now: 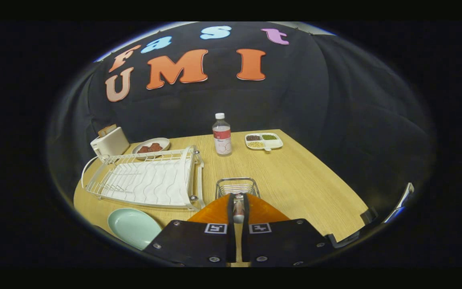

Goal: Take the plate from the dish rack, then take the spoon from the basket and place it into the plate.

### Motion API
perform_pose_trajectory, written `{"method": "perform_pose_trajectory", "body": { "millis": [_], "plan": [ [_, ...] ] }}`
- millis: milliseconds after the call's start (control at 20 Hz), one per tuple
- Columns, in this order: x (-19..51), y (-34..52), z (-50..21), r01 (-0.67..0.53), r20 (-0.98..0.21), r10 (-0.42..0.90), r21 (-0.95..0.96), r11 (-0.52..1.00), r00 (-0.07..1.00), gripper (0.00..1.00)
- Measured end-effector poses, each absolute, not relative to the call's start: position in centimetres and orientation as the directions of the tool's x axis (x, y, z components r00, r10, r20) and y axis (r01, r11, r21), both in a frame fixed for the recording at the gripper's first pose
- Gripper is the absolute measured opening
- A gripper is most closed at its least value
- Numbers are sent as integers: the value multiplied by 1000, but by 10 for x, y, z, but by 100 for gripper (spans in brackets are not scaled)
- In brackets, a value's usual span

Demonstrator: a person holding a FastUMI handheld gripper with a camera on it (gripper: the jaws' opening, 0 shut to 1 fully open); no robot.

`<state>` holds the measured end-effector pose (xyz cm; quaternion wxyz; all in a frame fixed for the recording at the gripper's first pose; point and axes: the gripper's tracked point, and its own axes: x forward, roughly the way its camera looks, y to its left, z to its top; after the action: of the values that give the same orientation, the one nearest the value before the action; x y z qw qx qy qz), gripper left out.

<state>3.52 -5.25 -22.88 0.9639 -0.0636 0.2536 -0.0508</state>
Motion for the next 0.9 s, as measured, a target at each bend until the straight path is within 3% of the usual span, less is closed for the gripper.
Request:
{"method": "perform_pose_trajectory", "body": {
  "millis": [450,900],
  "plan": [
    [17,-44,-180,118,-404,-182,-179,977,897,5],
    [-7,21,-141,64,-346,-116,-158,985,931,5]
  ]
}}
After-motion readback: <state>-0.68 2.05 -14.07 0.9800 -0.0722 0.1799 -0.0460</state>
